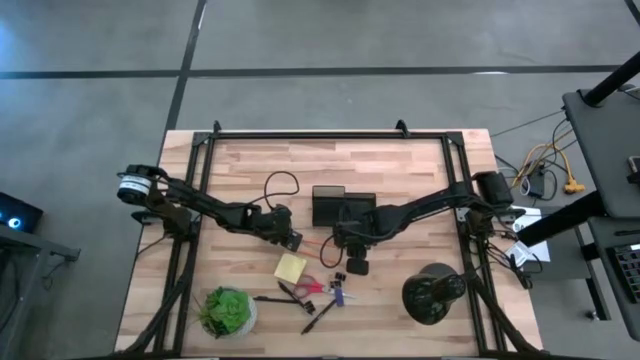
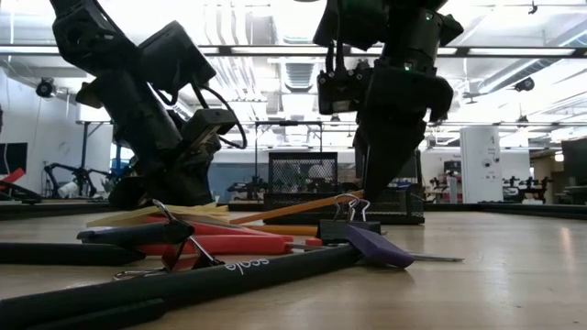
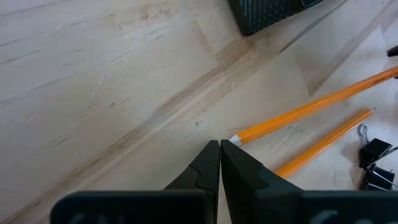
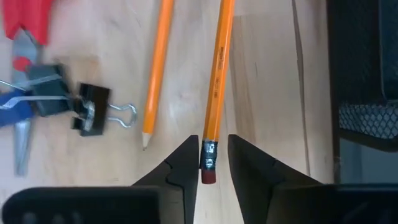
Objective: Pick and place office supplies into organizer
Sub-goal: Put the top orange pencil into the desk organizer
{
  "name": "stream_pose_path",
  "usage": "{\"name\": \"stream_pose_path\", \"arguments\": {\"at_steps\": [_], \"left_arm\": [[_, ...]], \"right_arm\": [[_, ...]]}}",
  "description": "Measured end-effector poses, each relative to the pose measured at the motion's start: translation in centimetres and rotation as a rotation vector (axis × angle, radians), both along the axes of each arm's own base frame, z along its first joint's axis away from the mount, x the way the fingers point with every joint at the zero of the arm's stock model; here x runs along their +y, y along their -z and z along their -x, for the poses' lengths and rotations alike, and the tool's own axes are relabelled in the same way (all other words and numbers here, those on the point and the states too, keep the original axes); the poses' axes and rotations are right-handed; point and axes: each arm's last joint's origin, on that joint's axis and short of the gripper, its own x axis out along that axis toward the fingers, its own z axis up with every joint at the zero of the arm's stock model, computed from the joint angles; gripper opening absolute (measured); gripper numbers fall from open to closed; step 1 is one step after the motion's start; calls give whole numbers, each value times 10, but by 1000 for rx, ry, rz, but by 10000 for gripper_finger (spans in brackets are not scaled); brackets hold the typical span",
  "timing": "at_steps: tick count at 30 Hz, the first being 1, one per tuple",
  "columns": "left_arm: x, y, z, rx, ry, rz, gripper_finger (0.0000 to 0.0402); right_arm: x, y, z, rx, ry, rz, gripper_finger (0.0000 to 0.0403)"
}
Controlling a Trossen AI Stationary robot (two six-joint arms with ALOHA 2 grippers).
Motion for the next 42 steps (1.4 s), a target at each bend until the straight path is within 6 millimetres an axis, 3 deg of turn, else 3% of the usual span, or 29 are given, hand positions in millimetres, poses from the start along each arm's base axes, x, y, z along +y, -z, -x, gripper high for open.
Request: {"name": "stream_pose_path", "arguments": {"at_steps": [12, 20, 26, 31, 36, 42], "left_arm": [[0, 0, 0, -1, 1, 0, 0], [0, -12, 3, -31, 58, -61, 0], [4, -55, 11, -194, 73, -187, 0], [7, -81, 30, -229, 68, -289, 0], [11, -96, 49, -223, 45, -375, 0], [13, -103, 57, -247, 54, -421, 0]], "right_arm": [[-1, 0, 0, 2, -5, 8, 20], [-2, -7, -2, -19, -30, 45, 16], [-7, -33, 4, 0, -52, 209, 15], [-16, -72, 18, 31, -65, 468, 14], [-23, -98, 34, 149, -127, 659, 14], [-28, -112, 41, 288, -310, 806, 14]]}}
